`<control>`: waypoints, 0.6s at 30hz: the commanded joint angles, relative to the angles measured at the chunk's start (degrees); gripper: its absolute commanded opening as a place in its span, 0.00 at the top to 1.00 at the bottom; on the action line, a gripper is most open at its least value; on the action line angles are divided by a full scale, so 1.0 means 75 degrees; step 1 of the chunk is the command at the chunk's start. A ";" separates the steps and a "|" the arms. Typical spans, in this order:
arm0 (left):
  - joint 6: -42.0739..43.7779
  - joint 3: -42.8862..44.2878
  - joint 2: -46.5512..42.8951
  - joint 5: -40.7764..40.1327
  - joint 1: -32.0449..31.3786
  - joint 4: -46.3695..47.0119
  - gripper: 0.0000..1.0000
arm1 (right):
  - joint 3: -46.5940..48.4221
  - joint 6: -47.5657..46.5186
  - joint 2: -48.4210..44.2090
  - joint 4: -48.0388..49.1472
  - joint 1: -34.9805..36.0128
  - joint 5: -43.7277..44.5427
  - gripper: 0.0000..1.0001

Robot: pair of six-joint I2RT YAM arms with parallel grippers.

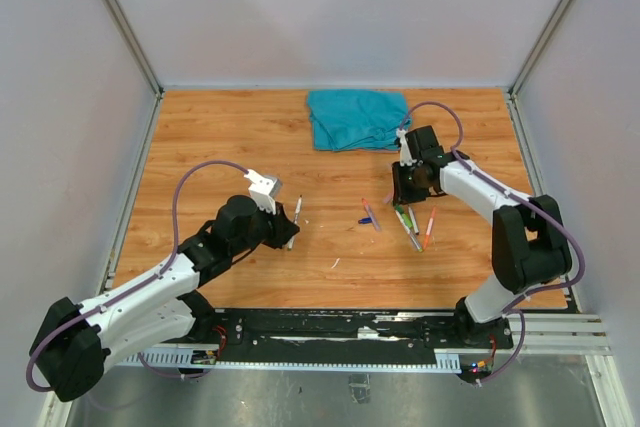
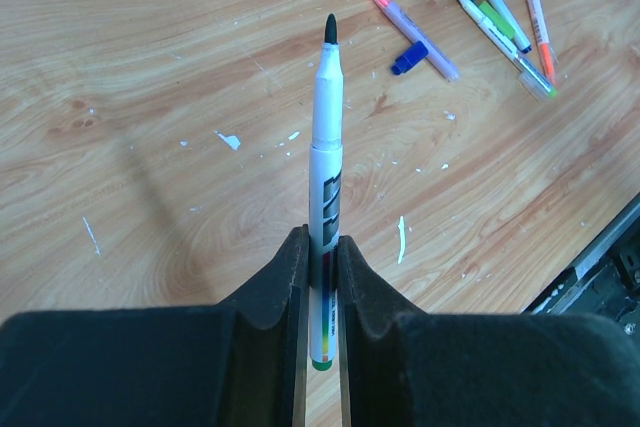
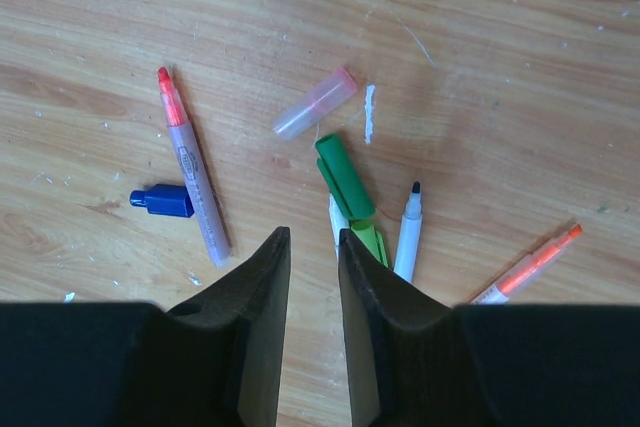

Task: Insert the pens into the pen caps
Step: Pick up the pen cap from the center of the board.

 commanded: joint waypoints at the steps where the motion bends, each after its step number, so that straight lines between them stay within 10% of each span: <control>1: -0.0012 0.0223 -0.0103 -0.0020 0.0017 -0.0095 0.99 | 0.0507 -0.0280 0.0347 -0.0273 -0.0106 -0.0160 0.72; 18: -0.0036 0.0101 -0.0250 -0.0041 0.0017 -0.0093 0.99 | 0.1044 -0.0440 0.1322 -0.0494 -0.0024 0.0279 0.71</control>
